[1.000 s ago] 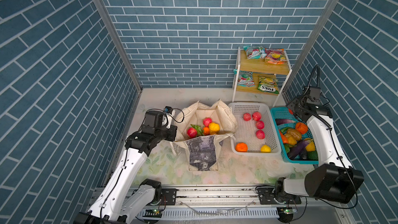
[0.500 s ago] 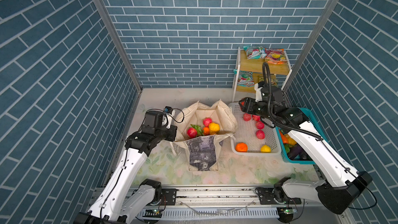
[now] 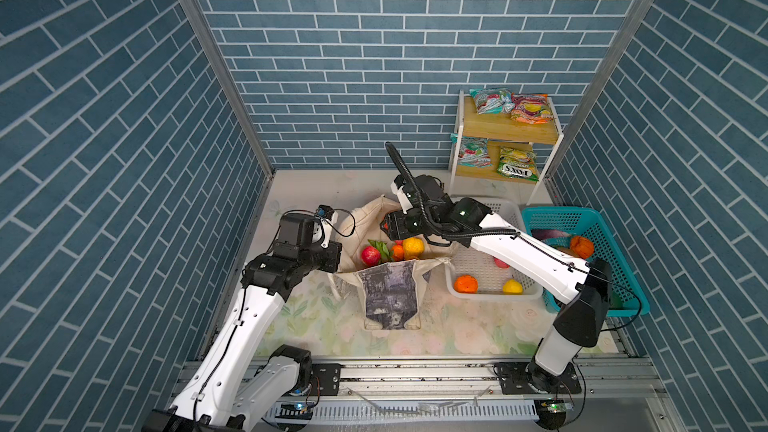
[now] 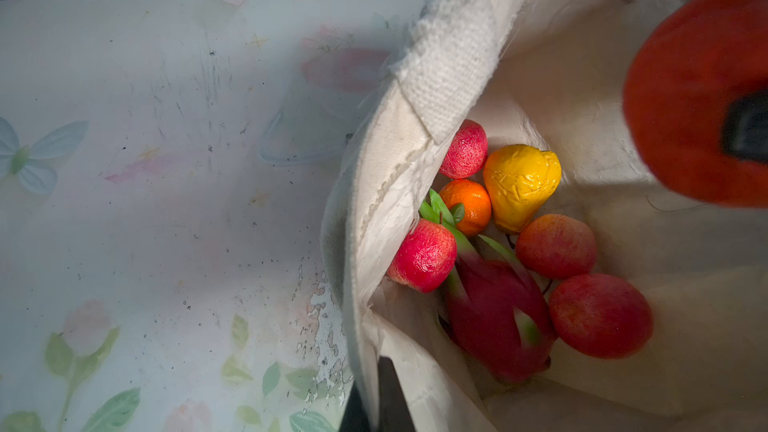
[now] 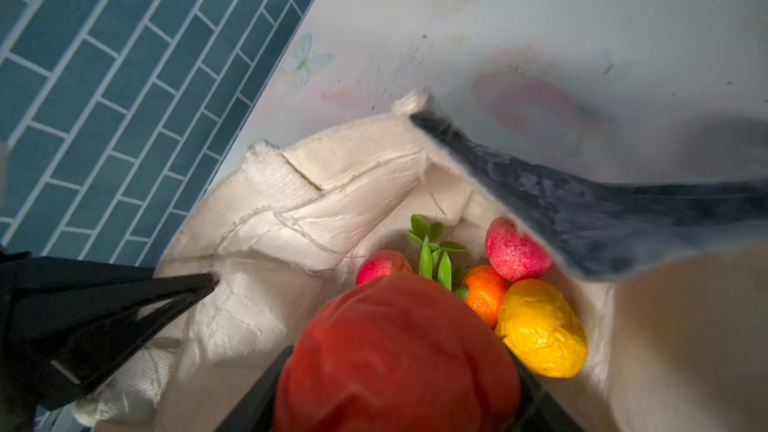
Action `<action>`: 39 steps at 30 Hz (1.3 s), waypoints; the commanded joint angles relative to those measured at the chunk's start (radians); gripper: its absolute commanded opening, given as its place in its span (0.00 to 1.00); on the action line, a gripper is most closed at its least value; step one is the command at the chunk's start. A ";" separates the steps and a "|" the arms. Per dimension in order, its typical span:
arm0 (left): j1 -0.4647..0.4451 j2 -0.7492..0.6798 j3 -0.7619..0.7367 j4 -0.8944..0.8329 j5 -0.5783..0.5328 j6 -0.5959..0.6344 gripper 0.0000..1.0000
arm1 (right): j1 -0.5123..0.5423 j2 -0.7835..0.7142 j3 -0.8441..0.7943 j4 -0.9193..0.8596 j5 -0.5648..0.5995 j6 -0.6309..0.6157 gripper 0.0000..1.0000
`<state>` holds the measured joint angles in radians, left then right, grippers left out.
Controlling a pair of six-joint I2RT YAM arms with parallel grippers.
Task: Place the food into the grocery bag and tie it
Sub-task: 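Carry the red tomato with the right gripper over the tote, then lower the tomato into the tote and open the right gripper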
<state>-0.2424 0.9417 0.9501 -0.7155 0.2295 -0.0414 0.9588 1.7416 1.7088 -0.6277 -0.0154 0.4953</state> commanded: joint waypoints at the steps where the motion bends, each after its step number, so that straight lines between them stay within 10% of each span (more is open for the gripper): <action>1: 0.005 -0.008 -0.010 0.019 0.007 0.000 0.00 | 0.011 0.029 0.034 -0.033 -0.027 -0.040 0.49; 35: 0.005 -0.013 -0.010 0.018 0.011 -0.002 0.00 | 0.021 0.233 0.018 -0.081 0.032 -0.092 0.69; 36: 0.005 -0.011 -0.010 0.019 0.010 -0.002 0.00 | 0.022 0.230 0.018 -0.081 0.035 -0.093 0.93; 39: 0.005 -0.011 -0.010 0.019 0.010 -0.002 0.00 | 0.023 0.221 0.017 -0.082 0.045 -0.101 0.99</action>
<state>-0.2424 0.9417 0.9501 -0.7124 0.2329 -0.0414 0.9752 1.9732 1.7287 -0.6861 -0.0006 0.4236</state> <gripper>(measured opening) 0.055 0.981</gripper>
